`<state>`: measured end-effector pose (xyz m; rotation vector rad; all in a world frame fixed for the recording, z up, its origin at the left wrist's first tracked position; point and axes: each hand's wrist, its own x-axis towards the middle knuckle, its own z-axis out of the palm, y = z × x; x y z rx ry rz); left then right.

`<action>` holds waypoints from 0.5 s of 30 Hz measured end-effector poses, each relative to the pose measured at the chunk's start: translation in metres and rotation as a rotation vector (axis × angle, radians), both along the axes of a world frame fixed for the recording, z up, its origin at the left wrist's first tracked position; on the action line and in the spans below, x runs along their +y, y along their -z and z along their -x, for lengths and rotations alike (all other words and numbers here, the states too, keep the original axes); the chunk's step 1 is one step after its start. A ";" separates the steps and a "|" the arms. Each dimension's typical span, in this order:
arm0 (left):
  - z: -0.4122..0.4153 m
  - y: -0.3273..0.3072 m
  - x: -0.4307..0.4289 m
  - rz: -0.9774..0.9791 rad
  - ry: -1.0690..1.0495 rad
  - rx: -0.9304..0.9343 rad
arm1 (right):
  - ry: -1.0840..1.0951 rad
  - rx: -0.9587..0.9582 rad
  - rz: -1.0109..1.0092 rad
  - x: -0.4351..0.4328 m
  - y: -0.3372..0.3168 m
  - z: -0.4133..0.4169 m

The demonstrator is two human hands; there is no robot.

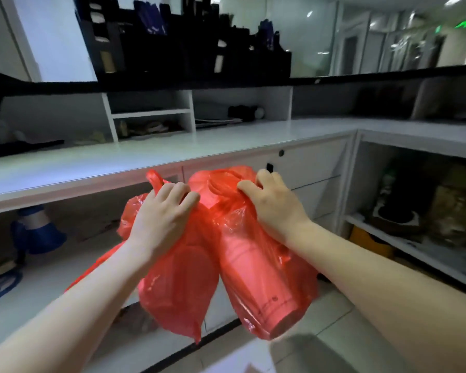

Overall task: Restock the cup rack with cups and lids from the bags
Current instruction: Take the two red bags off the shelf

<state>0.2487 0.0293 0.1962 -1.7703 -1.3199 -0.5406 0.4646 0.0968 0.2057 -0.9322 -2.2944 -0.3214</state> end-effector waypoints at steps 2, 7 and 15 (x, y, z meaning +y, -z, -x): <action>-0.025 -0.025 0.018 -0.029 0.040 -0.022 | 0.049 0.040 -0.041 0.005 -0.024 -0.033; -0.078 -0.071 0.068 -0.094 0.154 -0.153 | 0.135 0.101 -0.125 0.031 -0.076 -0.087; -0.103 -0.143 0.185 -0.140 0.187 -0.153 | 0.179 0.062 -0.216 0.124 -0.157 -0.102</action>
